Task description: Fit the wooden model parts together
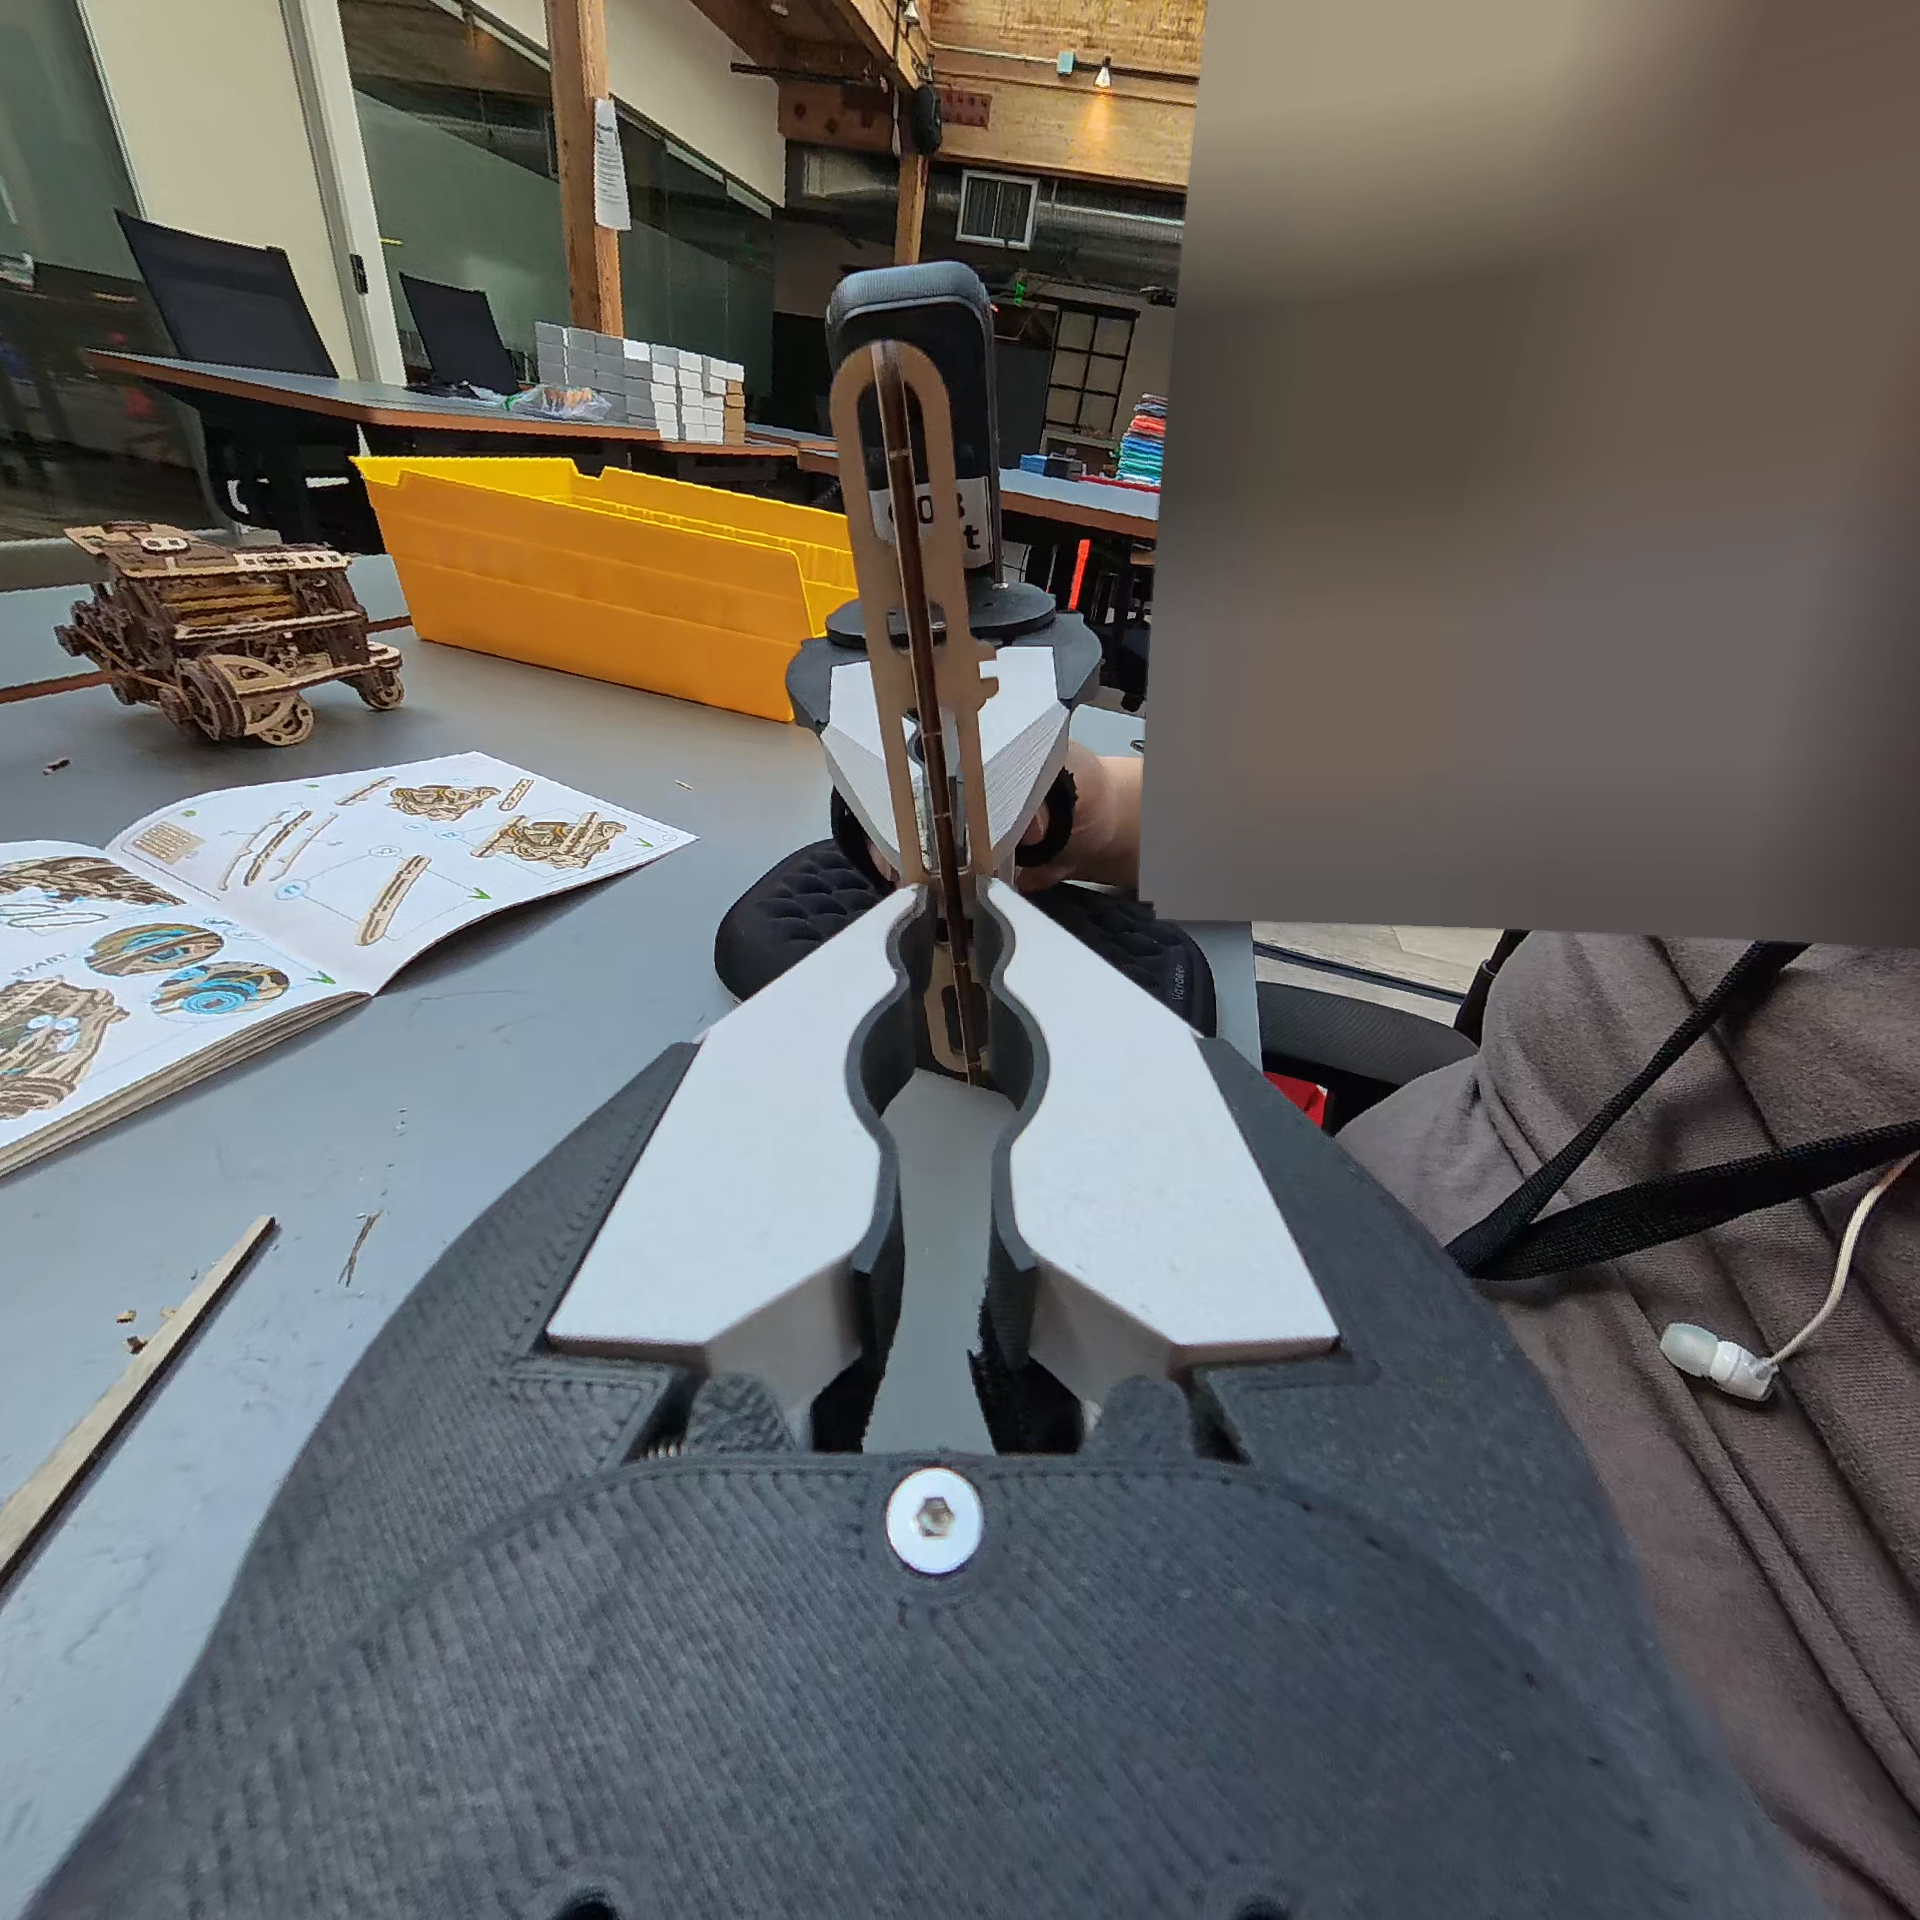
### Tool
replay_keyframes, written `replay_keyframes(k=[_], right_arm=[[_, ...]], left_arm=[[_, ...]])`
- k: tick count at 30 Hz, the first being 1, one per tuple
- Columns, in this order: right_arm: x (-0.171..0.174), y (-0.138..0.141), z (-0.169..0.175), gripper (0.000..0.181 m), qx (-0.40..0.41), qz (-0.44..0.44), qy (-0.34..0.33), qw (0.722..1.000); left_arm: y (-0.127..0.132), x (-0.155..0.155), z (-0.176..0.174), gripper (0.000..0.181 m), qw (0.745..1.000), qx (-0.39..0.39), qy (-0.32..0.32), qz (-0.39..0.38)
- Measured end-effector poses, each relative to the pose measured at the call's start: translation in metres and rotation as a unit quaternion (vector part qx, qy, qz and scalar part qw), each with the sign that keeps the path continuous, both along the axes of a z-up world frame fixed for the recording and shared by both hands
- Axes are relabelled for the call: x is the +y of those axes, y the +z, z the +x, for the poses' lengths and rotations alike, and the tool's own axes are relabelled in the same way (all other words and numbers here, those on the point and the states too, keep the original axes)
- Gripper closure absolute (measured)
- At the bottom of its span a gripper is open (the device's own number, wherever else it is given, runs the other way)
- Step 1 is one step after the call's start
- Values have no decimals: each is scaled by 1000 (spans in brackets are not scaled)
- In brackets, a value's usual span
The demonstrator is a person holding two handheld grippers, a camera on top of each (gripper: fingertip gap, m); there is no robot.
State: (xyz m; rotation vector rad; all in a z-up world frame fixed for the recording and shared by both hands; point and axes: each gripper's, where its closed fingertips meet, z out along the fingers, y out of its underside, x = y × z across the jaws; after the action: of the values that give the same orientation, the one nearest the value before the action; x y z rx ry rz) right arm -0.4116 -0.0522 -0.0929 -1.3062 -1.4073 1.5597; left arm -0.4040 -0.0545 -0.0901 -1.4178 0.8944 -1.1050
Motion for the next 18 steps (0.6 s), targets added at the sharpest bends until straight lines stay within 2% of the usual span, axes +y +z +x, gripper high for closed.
replay_keyframes(k=[18], right_arm=[[-3,-5,-1,181,-11,19,1,1000]], left_arm=[[-7,-2,0,181,1000,19,12,0]])
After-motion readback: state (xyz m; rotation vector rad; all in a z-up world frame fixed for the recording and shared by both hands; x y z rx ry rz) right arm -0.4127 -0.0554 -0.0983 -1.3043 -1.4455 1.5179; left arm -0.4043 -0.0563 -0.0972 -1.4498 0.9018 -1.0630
